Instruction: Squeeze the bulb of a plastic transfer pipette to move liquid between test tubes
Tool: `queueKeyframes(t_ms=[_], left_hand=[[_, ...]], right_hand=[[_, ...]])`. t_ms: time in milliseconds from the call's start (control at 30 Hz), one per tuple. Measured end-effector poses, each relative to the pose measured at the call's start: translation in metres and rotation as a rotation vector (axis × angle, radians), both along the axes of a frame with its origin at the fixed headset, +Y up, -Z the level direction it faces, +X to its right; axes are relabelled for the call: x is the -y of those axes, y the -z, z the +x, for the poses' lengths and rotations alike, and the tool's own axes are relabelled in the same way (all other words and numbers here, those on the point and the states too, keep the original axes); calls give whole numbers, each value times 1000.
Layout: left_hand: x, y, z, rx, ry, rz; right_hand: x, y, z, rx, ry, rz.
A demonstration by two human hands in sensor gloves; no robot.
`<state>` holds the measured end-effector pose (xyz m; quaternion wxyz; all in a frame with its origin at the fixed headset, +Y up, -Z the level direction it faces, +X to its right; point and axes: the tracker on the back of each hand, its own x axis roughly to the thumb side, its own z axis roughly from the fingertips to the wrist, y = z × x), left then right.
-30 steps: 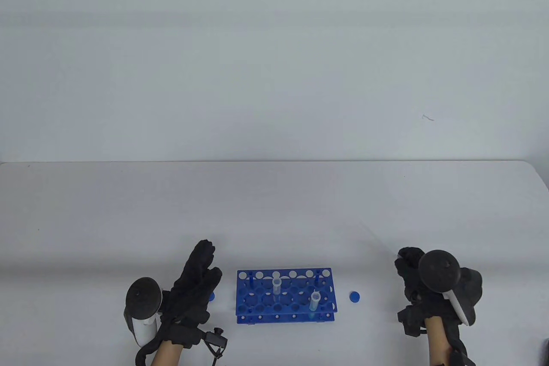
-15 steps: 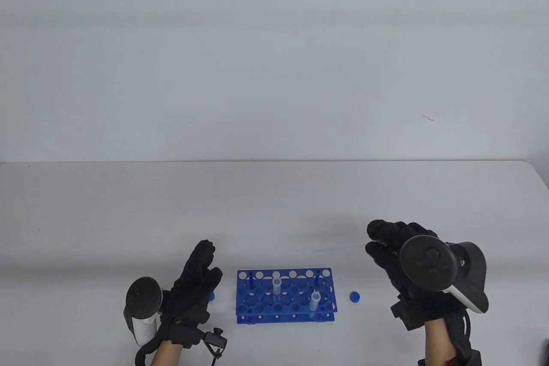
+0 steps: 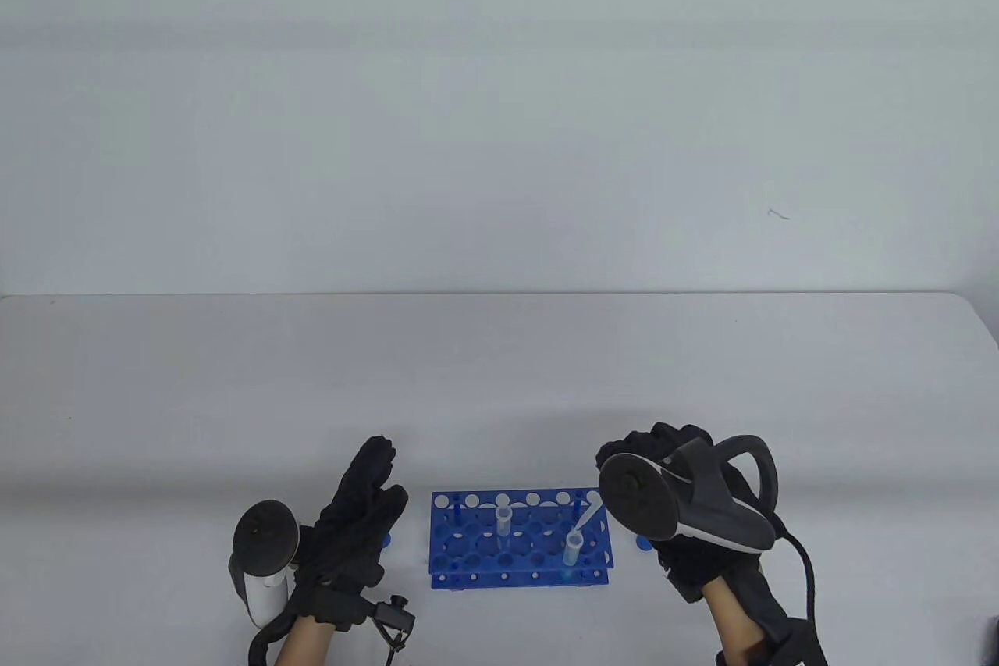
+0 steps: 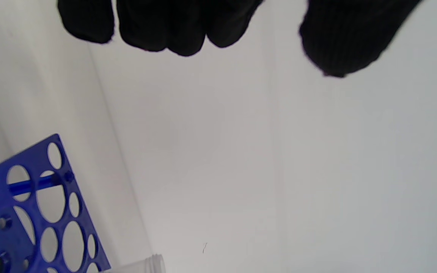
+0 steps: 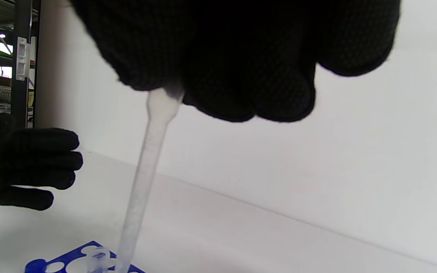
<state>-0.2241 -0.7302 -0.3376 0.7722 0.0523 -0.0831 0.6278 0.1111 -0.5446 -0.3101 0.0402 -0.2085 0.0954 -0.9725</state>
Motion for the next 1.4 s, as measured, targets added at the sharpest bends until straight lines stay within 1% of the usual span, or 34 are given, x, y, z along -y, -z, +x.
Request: queueKeyframes(t_ms=[133, 367, 567, 700, 833, 1133, 1167, 1400], left_hand=[[0, 0, 0, -1, 1, 0], [1, 0, 2, 7, 8, -6], [1, 0, 2, 3, 8, -9], [1, 0, 2, 4, 6, -10], [1, 0, 3, 6, 6, -8], [0, -1, 3, 8, 6, -5], [0, -1, 3, 8, 6, -5], [1, -1, 3, 11, 7, -7]], right_hand=[[4, 0, -7, 11, -63, 17], [26, 9, -24, -31, -139, 15], [50, 17, -42, -63, -228, -38], [60, 21, -46, -70, -253, -62], [66, 25, -45, -66, -251, -78], [70, 27, -41, -44, -237, -103], [71, 28, -40, -37, -238, -123], [74, 28, -39, -18, -241, -156]])
